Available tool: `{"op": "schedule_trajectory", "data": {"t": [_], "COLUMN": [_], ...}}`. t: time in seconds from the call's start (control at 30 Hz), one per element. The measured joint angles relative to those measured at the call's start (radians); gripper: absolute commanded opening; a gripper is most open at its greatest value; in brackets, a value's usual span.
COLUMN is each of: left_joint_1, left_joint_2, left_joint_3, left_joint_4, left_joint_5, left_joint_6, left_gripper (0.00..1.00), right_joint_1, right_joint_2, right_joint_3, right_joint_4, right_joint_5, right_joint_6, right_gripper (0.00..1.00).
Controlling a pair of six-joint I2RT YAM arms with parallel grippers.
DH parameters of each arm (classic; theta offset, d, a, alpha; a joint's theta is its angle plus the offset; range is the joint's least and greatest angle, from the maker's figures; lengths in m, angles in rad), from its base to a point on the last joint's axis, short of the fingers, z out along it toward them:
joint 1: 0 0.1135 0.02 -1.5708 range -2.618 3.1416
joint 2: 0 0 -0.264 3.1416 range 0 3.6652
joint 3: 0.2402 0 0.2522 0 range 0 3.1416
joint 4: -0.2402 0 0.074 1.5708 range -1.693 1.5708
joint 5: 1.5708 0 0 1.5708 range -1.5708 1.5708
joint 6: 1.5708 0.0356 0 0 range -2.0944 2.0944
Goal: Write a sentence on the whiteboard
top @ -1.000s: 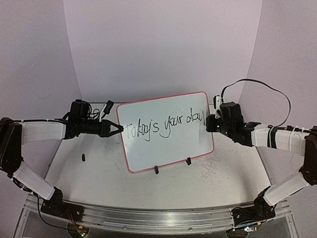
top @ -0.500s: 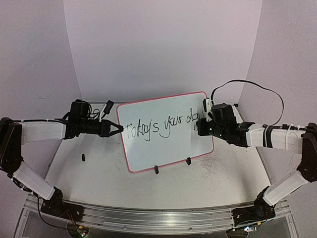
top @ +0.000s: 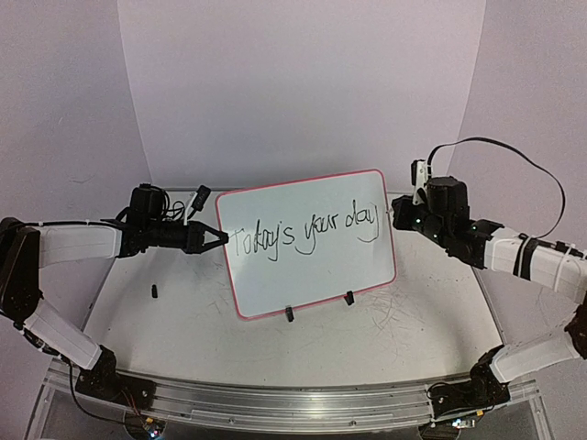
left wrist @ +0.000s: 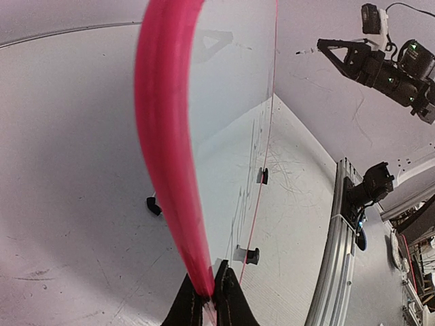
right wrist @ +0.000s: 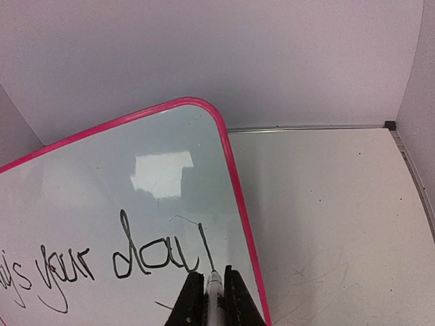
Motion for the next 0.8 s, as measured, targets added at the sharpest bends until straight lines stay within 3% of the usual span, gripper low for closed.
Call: {"op": "schedule_trajectory", "data": {"t": [0.8], "left_joint_1": [0.0], "left_joint_2": [0.0], "left_joint_3": [0.0], "left_joint_4": [0.0], "left_joint_5": [0.0], "left_joint_6": [0.0], "left_gripper": [0.0], "right_joint_1": [-0.027], "right_joint_2": [0.124], "right_joint_3": [0.0], "right_joint_4": [0.055], "right_joint_5": [-0.042], "right_joint_6": [-0.003], "right_gripper": [0.0]}}
